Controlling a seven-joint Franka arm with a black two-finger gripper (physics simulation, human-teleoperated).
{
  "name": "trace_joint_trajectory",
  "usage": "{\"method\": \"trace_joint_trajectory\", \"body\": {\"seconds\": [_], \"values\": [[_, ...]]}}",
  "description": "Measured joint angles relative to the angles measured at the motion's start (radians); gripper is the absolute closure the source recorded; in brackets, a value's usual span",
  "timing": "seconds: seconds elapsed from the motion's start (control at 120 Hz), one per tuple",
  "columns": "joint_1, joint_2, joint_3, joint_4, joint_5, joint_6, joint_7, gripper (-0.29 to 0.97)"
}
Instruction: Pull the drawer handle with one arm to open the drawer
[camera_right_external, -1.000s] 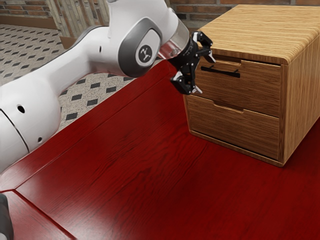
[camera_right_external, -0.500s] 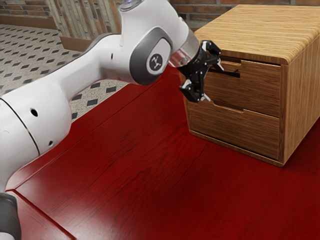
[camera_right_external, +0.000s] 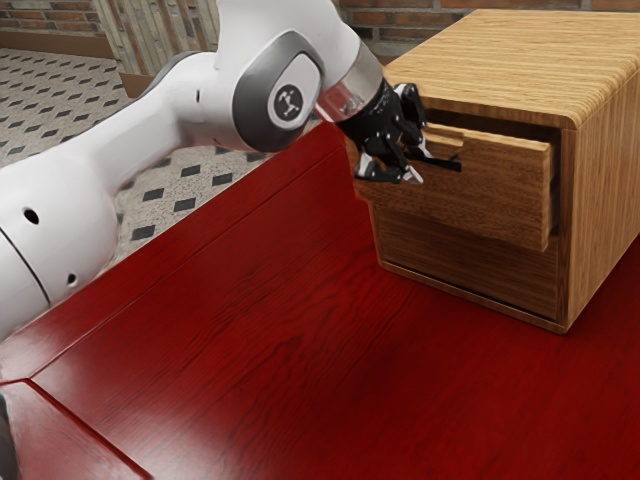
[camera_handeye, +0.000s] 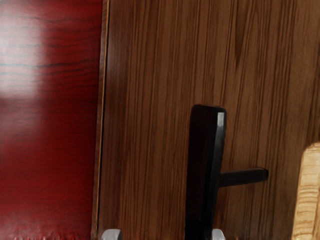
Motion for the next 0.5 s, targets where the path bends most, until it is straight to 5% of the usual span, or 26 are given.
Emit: {"method": "trace_joint_trajectory", "body": {"seconds": [0.5], "values": [[-0.013, -0.172, -0.001, -0.211, 0.009, -0.054, -0.03, 0.79]]}}
